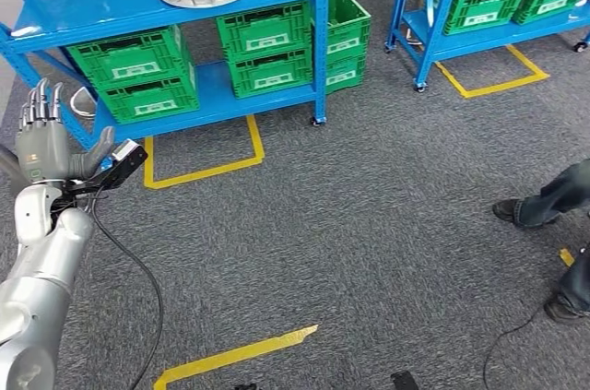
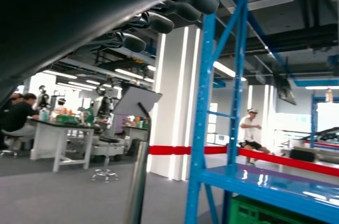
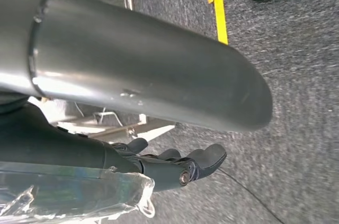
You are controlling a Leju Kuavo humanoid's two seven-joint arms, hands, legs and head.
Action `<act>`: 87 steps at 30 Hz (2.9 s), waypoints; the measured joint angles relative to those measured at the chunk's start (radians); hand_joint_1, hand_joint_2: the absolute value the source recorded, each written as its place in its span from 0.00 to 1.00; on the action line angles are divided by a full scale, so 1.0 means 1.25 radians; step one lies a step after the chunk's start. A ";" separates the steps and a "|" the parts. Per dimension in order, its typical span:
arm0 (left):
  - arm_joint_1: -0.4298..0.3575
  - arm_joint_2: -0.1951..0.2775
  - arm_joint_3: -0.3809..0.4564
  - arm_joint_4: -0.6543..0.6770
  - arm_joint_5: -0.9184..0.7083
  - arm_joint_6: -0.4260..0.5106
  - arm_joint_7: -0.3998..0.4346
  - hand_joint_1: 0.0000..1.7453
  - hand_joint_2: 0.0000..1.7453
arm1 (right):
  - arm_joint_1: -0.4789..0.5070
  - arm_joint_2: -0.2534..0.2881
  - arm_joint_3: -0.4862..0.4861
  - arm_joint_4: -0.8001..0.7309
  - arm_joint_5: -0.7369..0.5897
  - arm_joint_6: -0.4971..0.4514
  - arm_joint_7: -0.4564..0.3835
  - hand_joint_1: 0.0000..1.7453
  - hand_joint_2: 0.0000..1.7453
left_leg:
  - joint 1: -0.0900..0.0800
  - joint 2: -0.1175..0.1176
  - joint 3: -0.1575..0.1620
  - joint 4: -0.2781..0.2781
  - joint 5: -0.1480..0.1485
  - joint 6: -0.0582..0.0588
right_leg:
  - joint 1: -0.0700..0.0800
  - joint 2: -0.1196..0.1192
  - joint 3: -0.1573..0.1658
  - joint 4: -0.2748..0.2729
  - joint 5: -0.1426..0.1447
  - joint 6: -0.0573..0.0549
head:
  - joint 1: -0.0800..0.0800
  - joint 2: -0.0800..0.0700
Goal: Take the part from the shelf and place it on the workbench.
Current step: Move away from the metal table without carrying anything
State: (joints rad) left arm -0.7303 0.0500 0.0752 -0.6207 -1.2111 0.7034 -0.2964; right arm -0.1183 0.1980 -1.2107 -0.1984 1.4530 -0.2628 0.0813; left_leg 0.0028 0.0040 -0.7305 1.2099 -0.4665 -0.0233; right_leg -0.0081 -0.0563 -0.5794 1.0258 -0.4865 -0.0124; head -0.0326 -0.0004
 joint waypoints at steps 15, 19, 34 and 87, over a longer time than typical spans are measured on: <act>-0.011 -0.003 -0.005 0.019 -0.004 0.000 0.001 0.00 0.00 | 0.002 0.001 -0.001 0.000 0.000 0.008 0.001 0.00 0.00 | -0.008 -0.052 0.091 -0.170 0.047 0.041 | -0.002 0.048 -0.090 0.166 -0.051 0.039 | 0.008 0.000; -0.012 0.000 -0.017 0.032 -0.008 0.000 -0.010 0.00 0.00 | 0.001 0.004 -0.001 0.001 -0.005 0.010 -0.009 0.00 0.00 | -0.003 -0.092 0.082 -0.157 0.043 0.023 | -0.015 0.114 -0.023 0.012 0.011 0.039 | 0.008 0.000; -0.016 0.011 -0.055 0.058 0.004 -0.039 -0.066 0.00 0.00 | -0.002 0.013 -0.006 0.000 -0.025 0.019 -0.016 0.00 0.00 | -0.003 -0.010 0.069 -0.143 0.055 0.013 | -0.006 0.051 0.000 0.001 -0.002 0.015 | -0.002 0.000; 0.011 0.056 -0.195 0.074 0.156 -0.187 -0.221 0.00 0.00 | -0.002 -0.005 -0.048 0.000 -0.091 0.014 -0.074 0.00 0.00 | -0.007 0.008 0.096 -0.179 0.047 0.048 | -0.009 0.049 -0.094 0.173 -0.083 0.044 | 0.004 0.000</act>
State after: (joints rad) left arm -0.7160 0.1195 -0.1691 -0.5283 -1.0155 0.4700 -0.5732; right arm -0.1210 0.1917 -1.2706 -0.1984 1.3390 -0.2448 -0.0110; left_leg -0.0061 0.0146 -0.6104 0.9860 -0.4076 0.0368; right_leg -0.0193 0.0045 -0.6974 1.2424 -0.5899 0.0431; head -0.0279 -0.0004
